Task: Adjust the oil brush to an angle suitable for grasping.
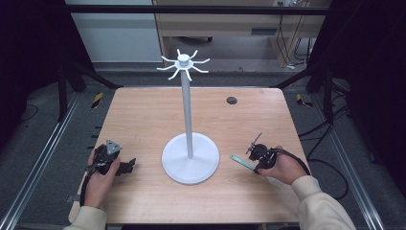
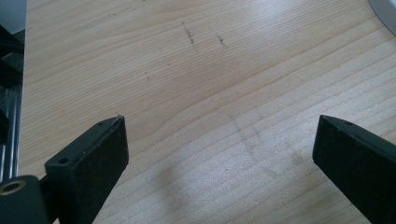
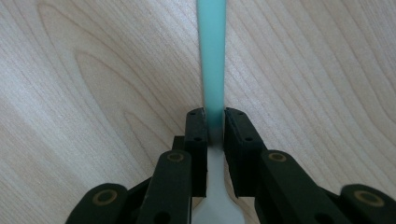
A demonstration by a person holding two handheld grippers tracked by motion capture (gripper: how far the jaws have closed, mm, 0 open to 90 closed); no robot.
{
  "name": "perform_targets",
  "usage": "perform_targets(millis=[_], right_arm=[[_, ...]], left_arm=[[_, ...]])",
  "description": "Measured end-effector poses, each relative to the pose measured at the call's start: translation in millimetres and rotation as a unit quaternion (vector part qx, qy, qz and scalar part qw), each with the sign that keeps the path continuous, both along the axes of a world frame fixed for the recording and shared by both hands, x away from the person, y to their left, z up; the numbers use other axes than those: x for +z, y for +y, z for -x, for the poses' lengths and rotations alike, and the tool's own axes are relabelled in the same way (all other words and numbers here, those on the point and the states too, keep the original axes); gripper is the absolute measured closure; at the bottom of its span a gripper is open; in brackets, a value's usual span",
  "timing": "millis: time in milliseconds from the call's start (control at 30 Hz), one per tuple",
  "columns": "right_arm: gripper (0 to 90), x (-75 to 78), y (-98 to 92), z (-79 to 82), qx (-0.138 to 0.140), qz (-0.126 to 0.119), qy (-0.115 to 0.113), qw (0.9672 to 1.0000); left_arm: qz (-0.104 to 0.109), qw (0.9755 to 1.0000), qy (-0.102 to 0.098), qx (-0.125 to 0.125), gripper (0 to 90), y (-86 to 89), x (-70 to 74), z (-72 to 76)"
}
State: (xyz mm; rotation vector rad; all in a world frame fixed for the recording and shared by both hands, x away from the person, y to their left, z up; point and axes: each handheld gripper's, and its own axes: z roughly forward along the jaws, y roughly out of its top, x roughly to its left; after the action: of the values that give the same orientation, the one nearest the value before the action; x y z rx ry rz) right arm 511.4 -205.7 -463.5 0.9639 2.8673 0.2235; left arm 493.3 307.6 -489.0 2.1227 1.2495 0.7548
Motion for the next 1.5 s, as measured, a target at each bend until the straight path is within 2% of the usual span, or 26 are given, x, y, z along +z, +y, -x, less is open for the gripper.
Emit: perform_targets(millis=[500,633,767,1000,1133,1267,1400,1500], right_arm=[[82.3,-1.0,-0.1,-1.7,0.011,0.002,0.011,0.9999],[82.4,1.9,-2.2,-1.1,0.001,-0.011,0.007,0.9999],[82.4,10.2,-5.7,0.1,-0.009,-0.019,-0.006,0.9998],[82.4,27.1,-11.5,-1.6,-0.027,-0.034,-0.045,0.9980],[82.4,39.3,-15.4,-3.5,-0.043,-0.049,-0.076,0.9950],[82.4,51.9,-18.8,-4.6,-0.056,-0.066,-0.111,0.9900],[82.4,63.0,-21.1,-5.0,-0.069,-0.086,-0.145,0.9834],[82.4,70.7,-23.4,-5.7,-0.077,-0.104,-0.171,0.9768]], left_arm=[[0.000,1.0000,-0.002,0.000,3.0,0.2,0.2,0.1],[0.000,1.0000,-0.002,0.001,3.0,0.3,0.1,0.0],[0.000,1.0000,0.000,0.000,3.0,0.0,0.1,0.0],[-0.001,1.0000,0.000,0.000,3.0,0.1,0.0,-0.1],[-0.001,1.0000,0.000,0.000,3.0,0.0,0.0,0.0],[-0.002,1.0000,0.002,0.000,3.0,-0.3,0.2,0.3],[-0.003,1.0000,0.002,0.000,3.0,-0.4,0.0,0.2],[-0.003,1.0000,0.002,-0.001,3.0,-0.5,-0.1,0.1]])
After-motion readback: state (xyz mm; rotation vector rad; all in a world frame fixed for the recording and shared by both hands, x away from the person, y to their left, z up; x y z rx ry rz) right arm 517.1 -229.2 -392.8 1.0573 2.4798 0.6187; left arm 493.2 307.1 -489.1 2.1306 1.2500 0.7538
